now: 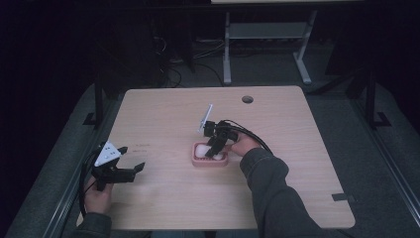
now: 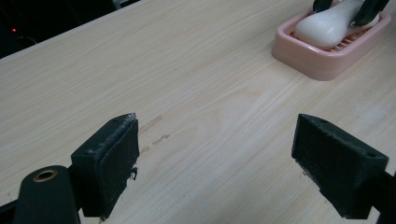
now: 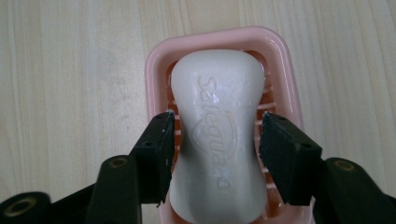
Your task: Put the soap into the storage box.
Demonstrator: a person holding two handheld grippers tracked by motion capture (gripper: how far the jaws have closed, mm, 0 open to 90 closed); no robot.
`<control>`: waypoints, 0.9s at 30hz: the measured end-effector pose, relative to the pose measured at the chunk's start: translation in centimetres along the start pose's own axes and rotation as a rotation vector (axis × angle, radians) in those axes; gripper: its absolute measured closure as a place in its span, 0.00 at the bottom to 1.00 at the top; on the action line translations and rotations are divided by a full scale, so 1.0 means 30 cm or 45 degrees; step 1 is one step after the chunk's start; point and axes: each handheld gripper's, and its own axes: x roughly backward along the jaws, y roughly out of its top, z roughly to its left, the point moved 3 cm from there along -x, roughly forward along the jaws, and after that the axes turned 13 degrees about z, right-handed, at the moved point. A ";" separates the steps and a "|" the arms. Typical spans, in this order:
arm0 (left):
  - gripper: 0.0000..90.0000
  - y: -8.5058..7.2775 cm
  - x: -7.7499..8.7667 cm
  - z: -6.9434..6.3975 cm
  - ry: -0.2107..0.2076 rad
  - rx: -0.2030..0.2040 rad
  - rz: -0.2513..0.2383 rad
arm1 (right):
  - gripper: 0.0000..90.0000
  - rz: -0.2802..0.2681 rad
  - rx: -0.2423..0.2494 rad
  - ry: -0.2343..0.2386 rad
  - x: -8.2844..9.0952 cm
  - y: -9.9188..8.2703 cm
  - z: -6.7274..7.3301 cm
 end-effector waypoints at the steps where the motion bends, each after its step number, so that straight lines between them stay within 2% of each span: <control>1: 0.16 0.000 0.000 0.000 0.000 -0.001 0.001 | 0.48 0.000 -0.006 0.004 0.003 -0.003 0.001; 4: 0.16 0.000 0.000 -0.001 -0.001 -0.001 0.001 | 0.44 -0.003 -0.032 0.003 0.010 -0.013 -0.002; 14: 0.16 0.000 0.000 -0.003 -0.001 -0.006 0.014 | 0.40 -0.111 -0.097 -0.018 0.058 -0.077 -0.005; 27: 0.16 0.000 0.000 -0.005 -0.002 -0.011 0.011 | 0.37 -0.152 -0.132 -0.040 0.097 -0.116 0.000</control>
